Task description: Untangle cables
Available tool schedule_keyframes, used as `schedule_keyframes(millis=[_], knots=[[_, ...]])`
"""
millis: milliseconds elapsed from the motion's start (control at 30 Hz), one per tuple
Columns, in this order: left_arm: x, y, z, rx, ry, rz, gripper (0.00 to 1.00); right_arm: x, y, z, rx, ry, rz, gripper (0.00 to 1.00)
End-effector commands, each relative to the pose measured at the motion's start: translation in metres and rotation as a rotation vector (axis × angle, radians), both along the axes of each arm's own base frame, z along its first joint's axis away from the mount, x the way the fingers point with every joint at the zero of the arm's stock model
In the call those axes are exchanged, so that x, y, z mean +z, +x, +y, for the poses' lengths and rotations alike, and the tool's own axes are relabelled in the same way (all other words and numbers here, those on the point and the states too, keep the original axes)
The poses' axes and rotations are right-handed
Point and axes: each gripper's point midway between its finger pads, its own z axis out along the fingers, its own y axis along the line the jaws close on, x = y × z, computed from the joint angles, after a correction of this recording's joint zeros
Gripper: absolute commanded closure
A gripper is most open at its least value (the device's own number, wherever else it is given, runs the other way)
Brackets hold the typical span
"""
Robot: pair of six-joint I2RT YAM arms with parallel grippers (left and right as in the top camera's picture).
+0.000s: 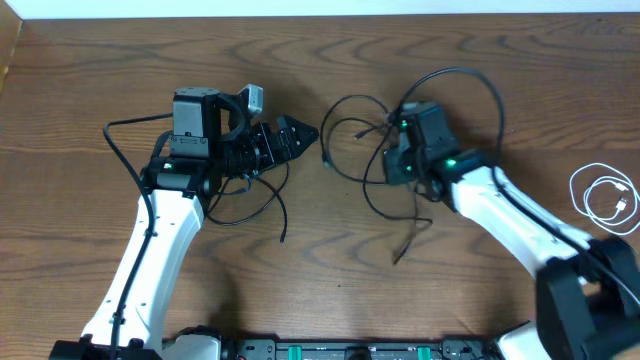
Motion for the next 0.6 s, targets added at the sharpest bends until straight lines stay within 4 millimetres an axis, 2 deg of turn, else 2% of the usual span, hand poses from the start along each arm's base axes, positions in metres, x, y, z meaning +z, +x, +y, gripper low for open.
schedule_keyframes(millis=[0, 33, 133, 300, 467, 567], knots=[[0.005, -0.001, 0.000, -0.006, 0.006, -0.025, 0.03, -0.020, -0.016, 0.025, 0.054, 0.073, 0.104, 0.87], [0.005, -0.001, 0.000, -0.006, 0.006, -0.025, 0.03, -0.027, -0.018, 0.025, 0.026, 0.079, 0.133, 0.83], [0.005, -0.001, 0.000, -0.006, 0.006, -0.025, 0.02, -0.046, -0.020, 0.027, -0.002, 0.075, 0.183, 0.54], [0.005, -0.001, 0.000, -0.006, 0.006, -0.025, 0.03, -0.063, -0.015, 0.030, -0.033, 0.078, 0.194, 0.22], [0.005, -0.001, 0.000, -0.006, 0.006, -0.025, 0.03, -0.068, -0.004, 0.016, -0.139, 0.001, 0.147, 0.19], [0.005, -0.001, 0.000, -0.006, 0.006, -0.025, 0.02, -0.072, -0.006, 0.014, -0.151, -0.064, 0.119, 0.31]])
